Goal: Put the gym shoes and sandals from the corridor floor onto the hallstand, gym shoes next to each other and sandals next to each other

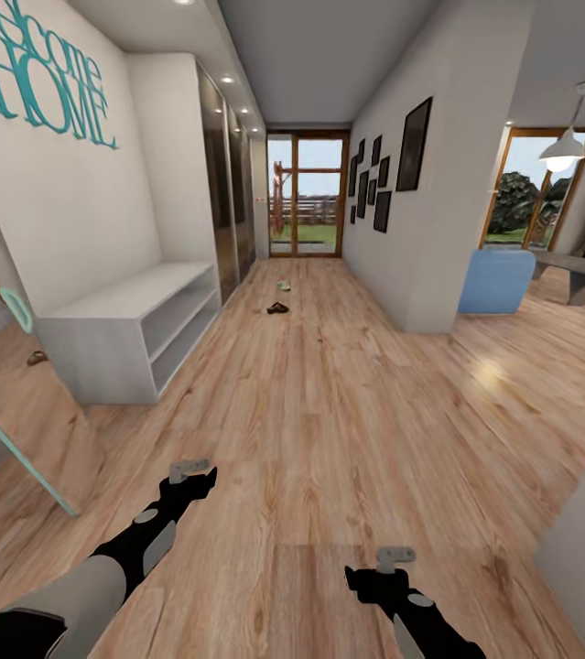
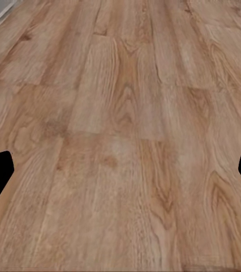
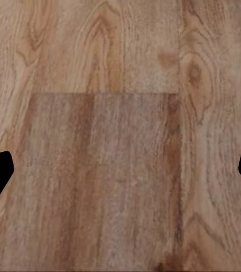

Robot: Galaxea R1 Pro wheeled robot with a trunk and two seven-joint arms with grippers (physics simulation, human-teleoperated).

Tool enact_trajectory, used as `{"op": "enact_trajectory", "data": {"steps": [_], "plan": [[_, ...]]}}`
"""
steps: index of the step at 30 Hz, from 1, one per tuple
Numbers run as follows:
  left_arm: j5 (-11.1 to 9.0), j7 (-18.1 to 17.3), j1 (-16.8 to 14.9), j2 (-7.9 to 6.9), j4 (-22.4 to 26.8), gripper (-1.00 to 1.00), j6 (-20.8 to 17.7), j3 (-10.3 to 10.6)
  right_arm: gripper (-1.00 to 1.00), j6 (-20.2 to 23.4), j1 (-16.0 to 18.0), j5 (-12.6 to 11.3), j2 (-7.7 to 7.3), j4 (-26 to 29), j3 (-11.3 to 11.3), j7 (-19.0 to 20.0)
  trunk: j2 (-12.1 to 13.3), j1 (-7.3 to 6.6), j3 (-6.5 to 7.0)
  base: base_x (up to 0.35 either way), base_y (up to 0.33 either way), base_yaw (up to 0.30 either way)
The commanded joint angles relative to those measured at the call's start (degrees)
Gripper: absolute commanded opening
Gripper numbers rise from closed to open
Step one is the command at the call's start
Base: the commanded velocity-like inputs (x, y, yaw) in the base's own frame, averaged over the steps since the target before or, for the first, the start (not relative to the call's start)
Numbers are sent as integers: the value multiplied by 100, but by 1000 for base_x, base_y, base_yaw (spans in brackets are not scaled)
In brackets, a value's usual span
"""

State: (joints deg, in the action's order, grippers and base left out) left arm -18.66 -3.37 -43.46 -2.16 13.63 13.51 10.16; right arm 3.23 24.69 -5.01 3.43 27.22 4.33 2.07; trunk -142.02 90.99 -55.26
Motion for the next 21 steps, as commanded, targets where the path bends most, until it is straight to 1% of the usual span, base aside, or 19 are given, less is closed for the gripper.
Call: {"op": "enact_trajectory", "data": {"steps": [1, 3, 5, 9, 12, 14, 15, 21], "plan": [[-60, -17, -5, -4, -8, 100, 26, 38, 100, 29, 1, -52, 0, 1, 23, -182, -2, 2, -6, 348, -92, 0], [-59, -16, -5, -4, -10, 100, 40, 38, 100, 29, 1, -56, 4, -14, 28, -393, -2, 2, -6, 348, -92, 0], [-62, -3, -5, -4, -14, 100, 56, 38, 100, 29, 1, -58, 3, -23, 30, -506, -2, 2, -6, 348, -92, 0], [-64, 81, -5, -4, -38, 100, 118, 38, 100, 30, 1, -65, -3, -28, 31, -574, -2, 2, -6, 348, -92, 0], [-61, 222, -5, -4, -134, 100, 304, 38, 100, 29, 1, -68, -12, -31, 31, -599, -2, 2, -6, 348, -92, 0], [-60, 349, -5, -4, -231, 100, 518, 38, 100, 30, 1, -69, -15, -31, 32, -607, -2, 2, -6, 348, -92, 0], [-57, 522, -5, -4, -324, 100, 771, 38, 100, 29, 2, -71, -18, -32, 33, -610, -2, 2, -6, 348, -92, 0], [-51, 602, -5, -4, -362, 100, 882, 46, 100, 30, 1, -71, -23, -32, 33, -611, -2, 2, -6, 348, -92, 0]]}}
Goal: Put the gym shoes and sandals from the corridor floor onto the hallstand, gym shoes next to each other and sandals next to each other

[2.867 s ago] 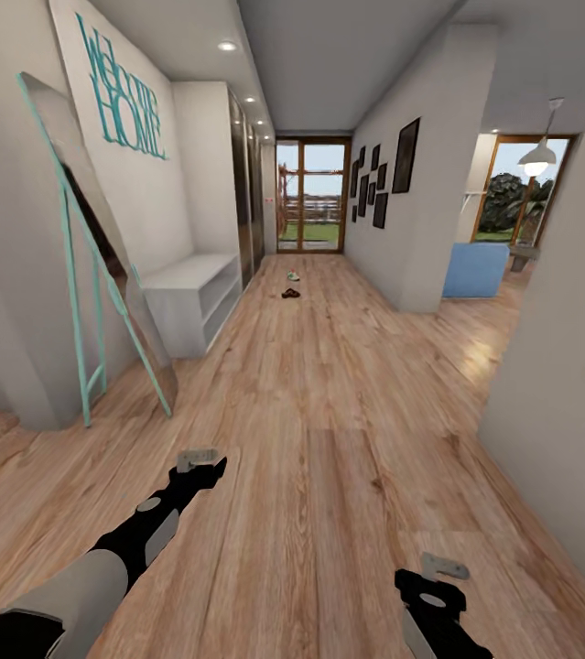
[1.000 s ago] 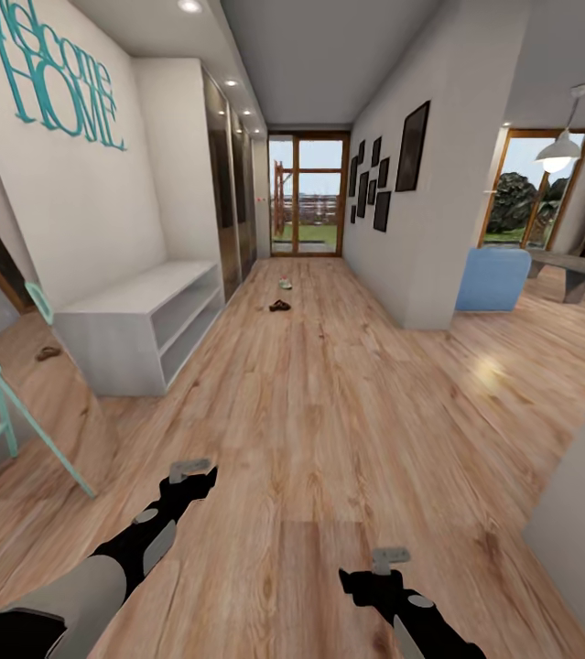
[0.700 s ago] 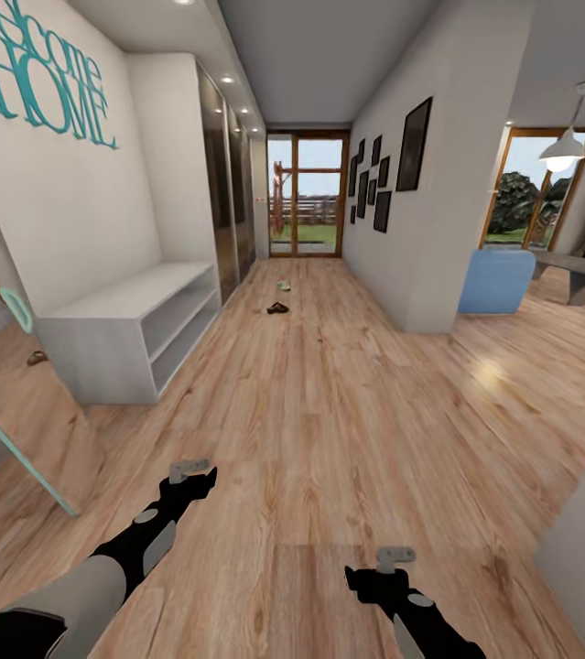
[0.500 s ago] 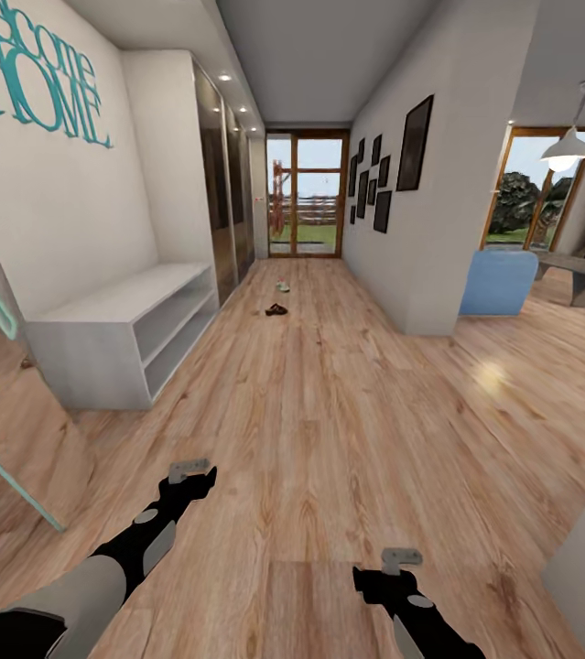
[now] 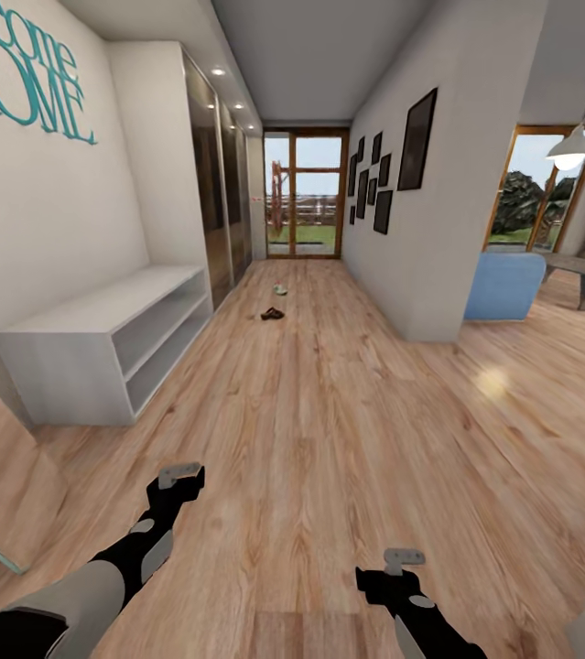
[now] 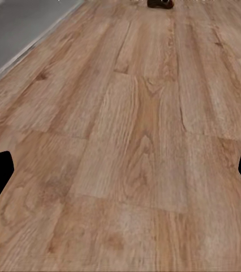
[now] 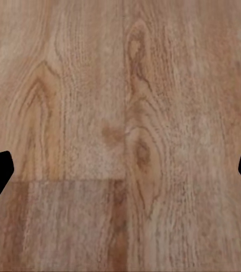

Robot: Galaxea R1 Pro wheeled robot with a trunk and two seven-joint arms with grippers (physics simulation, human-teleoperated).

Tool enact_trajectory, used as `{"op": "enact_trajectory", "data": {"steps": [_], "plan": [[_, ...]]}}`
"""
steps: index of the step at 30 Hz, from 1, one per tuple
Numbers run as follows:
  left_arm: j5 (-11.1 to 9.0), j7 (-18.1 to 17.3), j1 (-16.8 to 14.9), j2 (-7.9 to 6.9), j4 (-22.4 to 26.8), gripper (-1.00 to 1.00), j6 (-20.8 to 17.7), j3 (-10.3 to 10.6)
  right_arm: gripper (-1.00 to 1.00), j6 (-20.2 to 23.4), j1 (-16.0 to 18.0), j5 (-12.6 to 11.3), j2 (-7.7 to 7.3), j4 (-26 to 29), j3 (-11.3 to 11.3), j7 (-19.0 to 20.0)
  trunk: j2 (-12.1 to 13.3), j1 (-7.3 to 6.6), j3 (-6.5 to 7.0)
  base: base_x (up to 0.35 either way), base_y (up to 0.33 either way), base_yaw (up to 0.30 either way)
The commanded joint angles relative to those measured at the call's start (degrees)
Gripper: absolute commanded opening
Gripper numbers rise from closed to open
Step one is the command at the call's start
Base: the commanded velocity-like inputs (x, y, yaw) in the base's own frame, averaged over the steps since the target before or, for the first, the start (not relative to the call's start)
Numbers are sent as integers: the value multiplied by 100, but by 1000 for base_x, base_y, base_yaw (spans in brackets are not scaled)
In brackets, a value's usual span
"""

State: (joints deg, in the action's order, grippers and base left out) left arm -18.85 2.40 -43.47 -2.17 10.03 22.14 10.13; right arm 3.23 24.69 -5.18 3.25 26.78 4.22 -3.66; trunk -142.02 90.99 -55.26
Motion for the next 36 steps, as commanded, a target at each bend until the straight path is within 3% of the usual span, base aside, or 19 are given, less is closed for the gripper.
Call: {"op": "enact_trajectory", "data": {"steps": [1, 36], "plan": [[-32, 31, -4, -2, -5, 100, 25, 50, 100, 29, 1, -55, -6, 11, 44, -38, -2, 2, -6, 348, -91, 0], [-25, 41, -4, -2, -10, 100, 36, 51, 100, 35, 1, -27, 5, 16, 82, -38, -2, 2, -6, 348, -15, 0]]}}
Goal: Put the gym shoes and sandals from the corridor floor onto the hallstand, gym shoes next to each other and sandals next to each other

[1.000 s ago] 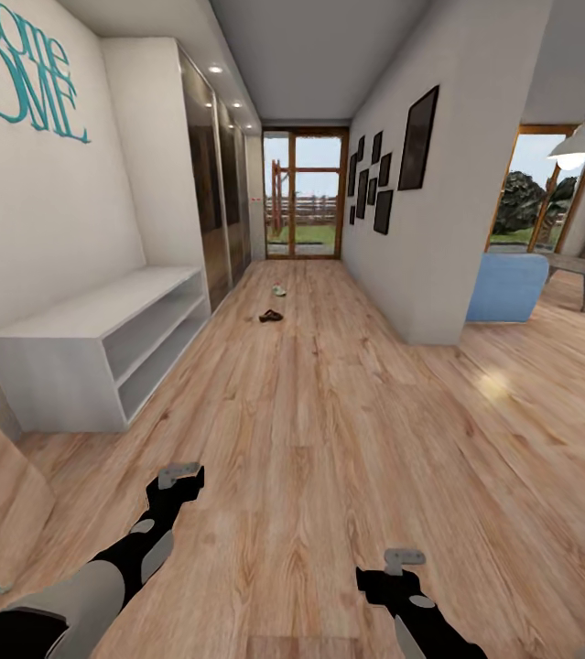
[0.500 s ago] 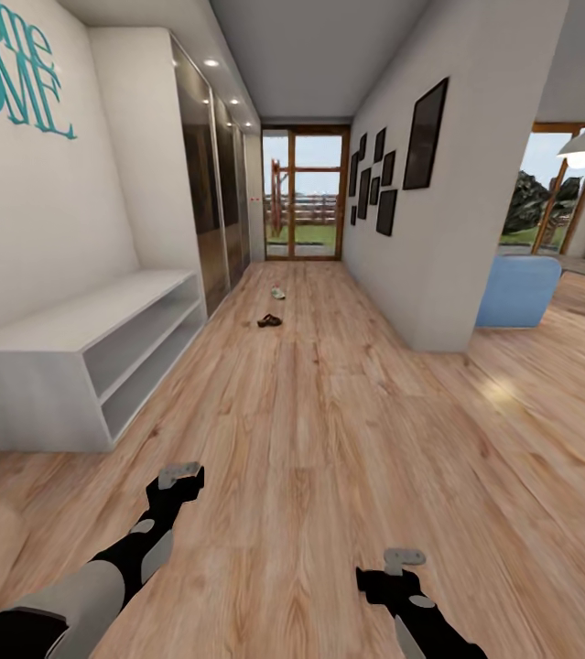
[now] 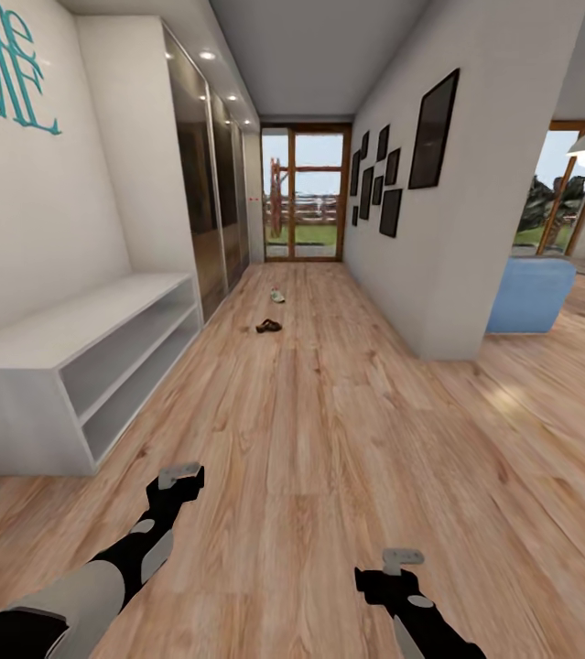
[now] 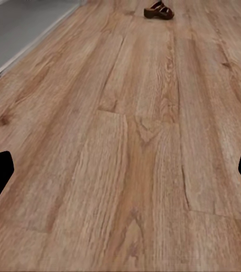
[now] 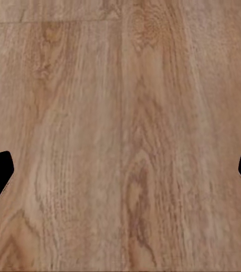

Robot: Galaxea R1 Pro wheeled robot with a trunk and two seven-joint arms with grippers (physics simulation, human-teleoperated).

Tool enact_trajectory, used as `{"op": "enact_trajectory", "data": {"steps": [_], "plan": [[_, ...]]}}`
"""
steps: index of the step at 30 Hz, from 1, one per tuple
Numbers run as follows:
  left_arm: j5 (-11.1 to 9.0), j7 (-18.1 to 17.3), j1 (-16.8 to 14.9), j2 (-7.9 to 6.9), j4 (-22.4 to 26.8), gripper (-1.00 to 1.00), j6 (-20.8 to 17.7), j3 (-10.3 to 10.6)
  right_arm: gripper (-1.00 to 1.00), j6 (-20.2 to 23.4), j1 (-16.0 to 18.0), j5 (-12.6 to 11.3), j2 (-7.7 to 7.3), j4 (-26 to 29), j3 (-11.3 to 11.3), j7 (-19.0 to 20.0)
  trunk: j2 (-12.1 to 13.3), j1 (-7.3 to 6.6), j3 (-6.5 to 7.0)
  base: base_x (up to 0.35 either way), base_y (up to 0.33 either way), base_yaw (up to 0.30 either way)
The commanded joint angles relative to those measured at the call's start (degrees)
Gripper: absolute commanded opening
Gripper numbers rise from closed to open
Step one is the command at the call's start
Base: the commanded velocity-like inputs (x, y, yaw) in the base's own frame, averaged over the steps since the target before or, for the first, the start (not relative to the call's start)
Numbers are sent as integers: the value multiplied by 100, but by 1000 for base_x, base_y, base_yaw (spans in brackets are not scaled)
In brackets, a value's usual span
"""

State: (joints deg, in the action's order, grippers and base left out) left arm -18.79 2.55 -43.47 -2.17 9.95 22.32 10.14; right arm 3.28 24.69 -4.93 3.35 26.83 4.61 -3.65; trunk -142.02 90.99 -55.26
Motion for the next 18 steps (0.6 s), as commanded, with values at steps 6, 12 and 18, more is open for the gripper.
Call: {"op": "enact_trajectory", "data": {"steps": [6, 12, 18], "plan": [[-35, 27, -3, -2, -2, 100, 18, 49, 100, 26, 1, -51, -1, 7, 48, -39, -2, 2, -6, 348, 0, 0], [-36, 27, -3, -2, -2, 100, 18, 49, 100, 24, 1, -51, 7, 7, 45, -39, -2, 2, -6, 348, 0, 0], [-37, 27, -3, -2, -2, 100, 18, 49, 100, 24, 1, -51, 7, 7, 41, -39, -2, 2, -6, 348, 0, 0]]}}
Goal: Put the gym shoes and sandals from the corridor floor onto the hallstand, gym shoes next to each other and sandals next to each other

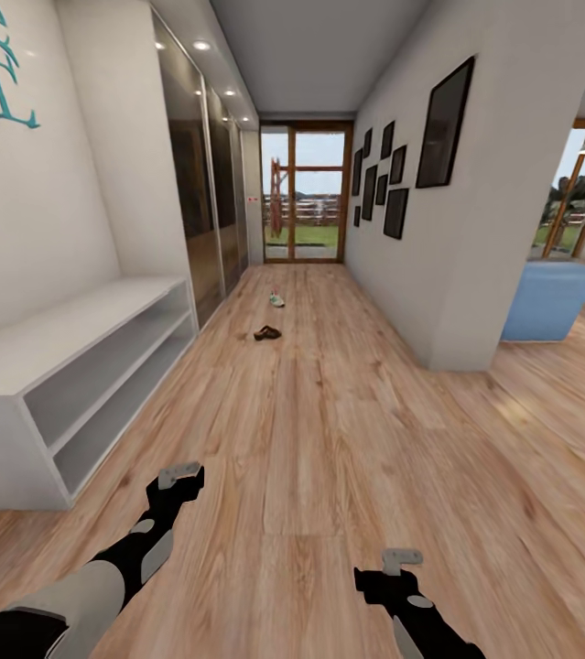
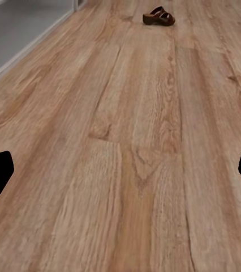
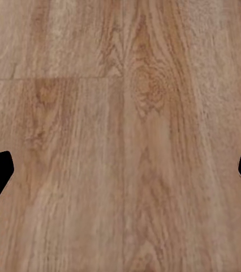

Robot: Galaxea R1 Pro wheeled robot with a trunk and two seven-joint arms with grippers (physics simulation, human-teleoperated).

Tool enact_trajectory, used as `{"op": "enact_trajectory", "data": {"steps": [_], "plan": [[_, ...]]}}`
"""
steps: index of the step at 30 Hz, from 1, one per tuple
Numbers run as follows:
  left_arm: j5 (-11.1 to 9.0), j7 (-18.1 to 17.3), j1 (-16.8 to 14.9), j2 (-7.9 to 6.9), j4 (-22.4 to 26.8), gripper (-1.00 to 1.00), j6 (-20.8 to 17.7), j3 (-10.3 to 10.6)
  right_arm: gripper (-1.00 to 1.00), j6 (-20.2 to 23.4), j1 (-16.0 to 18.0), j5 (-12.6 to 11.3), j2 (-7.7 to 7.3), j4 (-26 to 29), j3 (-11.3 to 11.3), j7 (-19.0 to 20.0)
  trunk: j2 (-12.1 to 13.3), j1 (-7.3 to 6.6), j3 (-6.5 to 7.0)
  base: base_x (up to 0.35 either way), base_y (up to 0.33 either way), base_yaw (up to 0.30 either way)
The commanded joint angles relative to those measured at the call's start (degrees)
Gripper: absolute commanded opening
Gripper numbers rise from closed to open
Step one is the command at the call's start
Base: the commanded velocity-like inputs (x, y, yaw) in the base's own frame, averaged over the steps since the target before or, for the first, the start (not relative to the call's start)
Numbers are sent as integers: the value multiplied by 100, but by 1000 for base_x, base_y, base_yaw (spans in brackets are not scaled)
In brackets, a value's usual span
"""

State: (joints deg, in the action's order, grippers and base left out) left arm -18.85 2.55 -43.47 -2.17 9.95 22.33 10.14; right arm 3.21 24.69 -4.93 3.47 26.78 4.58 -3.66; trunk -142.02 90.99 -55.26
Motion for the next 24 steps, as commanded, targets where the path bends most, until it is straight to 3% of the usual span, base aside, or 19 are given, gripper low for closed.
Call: {"op": "enact_trajectory", "data": {"steps": [1, 24], "plan": [[-30, 27, -3, -2, -2, 100, 17, 49, 100, 31, 1, -51, -5, 12, 43, -38, -2, 2, -6, 348, 0, 0], [-31, 27, -3, -2, -2, 100, 17, 49, 100, 31, 1, -55, -4, 16, 11, -40, -2, 2, -6, 348, 4, 0]]}}
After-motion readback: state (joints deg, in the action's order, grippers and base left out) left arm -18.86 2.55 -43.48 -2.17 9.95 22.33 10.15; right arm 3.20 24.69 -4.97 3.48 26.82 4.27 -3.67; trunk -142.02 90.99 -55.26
